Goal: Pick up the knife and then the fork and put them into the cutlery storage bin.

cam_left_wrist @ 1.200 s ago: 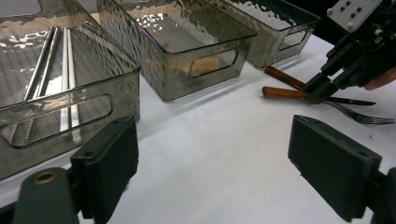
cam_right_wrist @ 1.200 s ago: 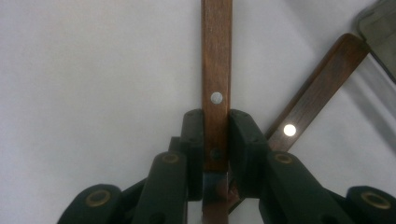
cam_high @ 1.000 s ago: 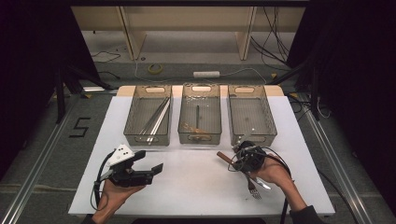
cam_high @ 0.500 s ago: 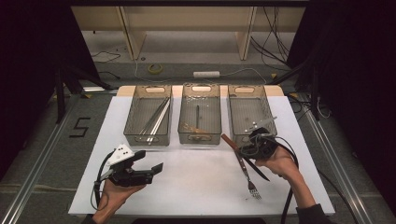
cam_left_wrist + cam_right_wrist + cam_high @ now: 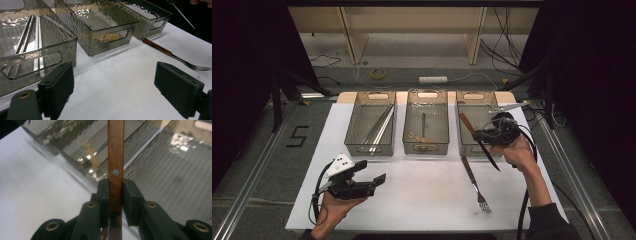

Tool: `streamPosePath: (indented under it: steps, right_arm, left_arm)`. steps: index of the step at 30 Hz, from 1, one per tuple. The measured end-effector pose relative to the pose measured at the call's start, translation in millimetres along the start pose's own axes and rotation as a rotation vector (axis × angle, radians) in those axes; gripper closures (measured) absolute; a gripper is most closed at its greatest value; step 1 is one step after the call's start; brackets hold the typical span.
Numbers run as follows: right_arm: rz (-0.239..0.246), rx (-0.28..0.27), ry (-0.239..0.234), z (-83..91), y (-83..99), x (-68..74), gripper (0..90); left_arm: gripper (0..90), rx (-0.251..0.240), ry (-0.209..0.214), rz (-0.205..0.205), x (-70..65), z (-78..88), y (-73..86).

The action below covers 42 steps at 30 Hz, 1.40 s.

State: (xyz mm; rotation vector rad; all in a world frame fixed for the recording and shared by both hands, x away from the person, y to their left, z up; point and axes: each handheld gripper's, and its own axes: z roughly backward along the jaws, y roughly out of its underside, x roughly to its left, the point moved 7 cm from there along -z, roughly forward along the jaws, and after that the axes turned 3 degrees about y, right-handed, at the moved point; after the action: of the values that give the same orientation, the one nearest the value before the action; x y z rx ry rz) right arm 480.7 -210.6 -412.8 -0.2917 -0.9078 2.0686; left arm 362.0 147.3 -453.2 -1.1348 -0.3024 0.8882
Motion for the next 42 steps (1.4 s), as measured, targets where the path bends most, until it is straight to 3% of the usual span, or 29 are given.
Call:
streamPosePath:
  steps: [8,16,27,32,42]
  right_arm:
    - [-0.069,-0.065,0.046,1.8,-29.3,-23.2,77.4]
    - [-0.113,-0.105,0.079,-3.5,-49.5,-36.4,77.4]
    - [-0.149,-0.142,0.128,-12.9,-63.7,-47.6,77.4]
    - [-0.191,-0.162,0.138,-18.2,-66.7,-55.1,77.4]
    - [-0.238,-0.179,0.223,-32.7,-64.0,-71.2,77.3]
  left_arm:
    - [15.8,-0.002,0.002,-0.002,-0.5,-0.4,-0.1]
    - [15.8,0.000,-0.001,-0.001,0.0,-0.4,0.1]
    - [15.7,0.002,0.001,-0.007,-0.5,-0.6,0.0]
    - [15.8,0.001,0.003,-0.005,-0.9,-0.6,0.0]
    - [15.7,0.001,0.003,-0.006,-1.1,-0.6,0.1]
